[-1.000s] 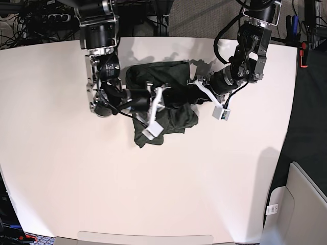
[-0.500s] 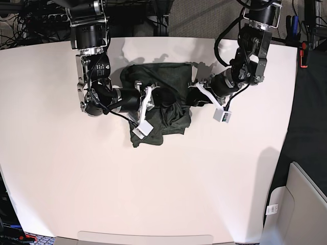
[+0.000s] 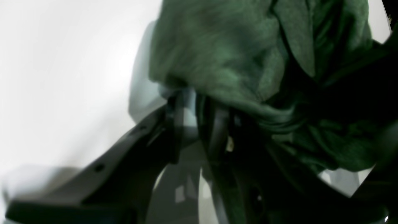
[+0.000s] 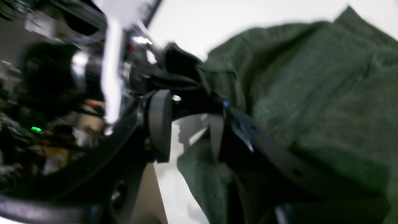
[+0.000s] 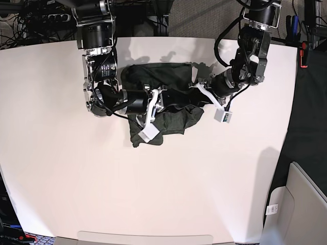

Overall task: Fold the T-shirt properly
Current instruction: 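Press and adjust the folded bundle with both grippers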

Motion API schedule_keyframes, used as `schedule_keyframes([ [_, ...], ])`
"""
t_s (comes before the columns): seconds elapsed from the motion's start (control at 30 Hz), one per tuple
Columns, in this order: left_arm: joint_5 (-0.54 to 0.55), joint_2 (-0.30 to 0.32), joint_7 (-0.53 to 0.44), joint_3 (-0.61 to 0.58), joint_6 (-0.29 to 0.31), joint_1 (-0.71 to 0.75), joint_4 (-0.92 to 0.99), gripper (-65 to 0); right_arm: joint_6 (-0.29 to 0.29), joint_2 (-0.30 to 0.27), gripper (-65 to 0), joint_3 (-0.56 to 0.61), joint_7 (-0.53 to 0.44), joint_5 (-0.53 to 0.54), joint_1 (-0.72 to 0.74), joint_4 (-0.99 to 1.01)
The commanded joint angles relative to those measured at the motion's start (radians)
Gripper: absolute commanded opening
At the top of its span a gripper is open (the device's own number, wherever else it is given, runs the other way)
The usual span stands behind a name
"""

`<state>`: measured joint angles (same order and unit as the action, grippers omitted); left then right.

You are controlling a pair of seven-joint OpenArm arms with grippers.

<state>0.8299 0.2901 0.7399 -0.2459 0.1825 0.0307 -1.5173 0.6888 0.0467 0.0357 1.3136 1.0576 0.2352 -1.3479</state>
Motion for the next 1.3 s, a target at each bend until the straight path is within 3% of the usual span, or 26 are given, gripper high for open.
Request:
schedule_keyframes([
  [0.0, 0.006, 0.01, -0.01, 0.009, -0.001, -0.012, -0.018, -52.7, 0.006, -0.026, -43.5, -0.029, -0.01, 0.031, 0.017, -0.034],
  [0.17, 0.006, 0.01, -0.01, 0.016, -0.001, -0.012, -0.018, -52.7, 0.006, -0.127, -43.5, -0.109, -0.01, 0.056, -0.001, -0.066],
  [0.3, 0.006, 0.01, -0.01, 0.036, -0.001, -0.012, -0.024, -52.7, 0.006, -0.198, -43.5, -0.159, -0.01, 0.138, -0.018, -0.066],
  [0.47, 0.006, 0.005, -0.009, 0.03, -0.001, -0.013, -0.024, -52.7, 0.006, -0.245, -43.6, -0.188, -0.01, 0.137, -0.026, -0.063],
  [0.57, 0.006, 0.005, -0.009, 0.03, -0.001, -0.013, -0.024, -52.7, 0.006, -0.236, -45.6, -0.184, -0.012, 0.052, -0.026, -0.067],
  [0.73, 0.006, 0.002, -0.007, 0.029, -0.001, -0.012, -0.024, -52.7, 0.006, -0.198, -57.6, -0.142, -0.015, -0.063, -0.018, -0.069],
  [1.07, 0.006, 0.002, -0.01, 0.027, -0.001, -0.008, -0.024, -52.7, 0.006, -0.066, -57.8, 0.017, -0.018, -0.152, -0.001, -0.071],
  [1.27, 0.006, 0.002, -0.01, 0.032, -0.001, -0.008, -0.024, -52.7, 0.006, -0.026, -57.8, 0.112, -0.015, -0.152, -0.004, -0.071],
])
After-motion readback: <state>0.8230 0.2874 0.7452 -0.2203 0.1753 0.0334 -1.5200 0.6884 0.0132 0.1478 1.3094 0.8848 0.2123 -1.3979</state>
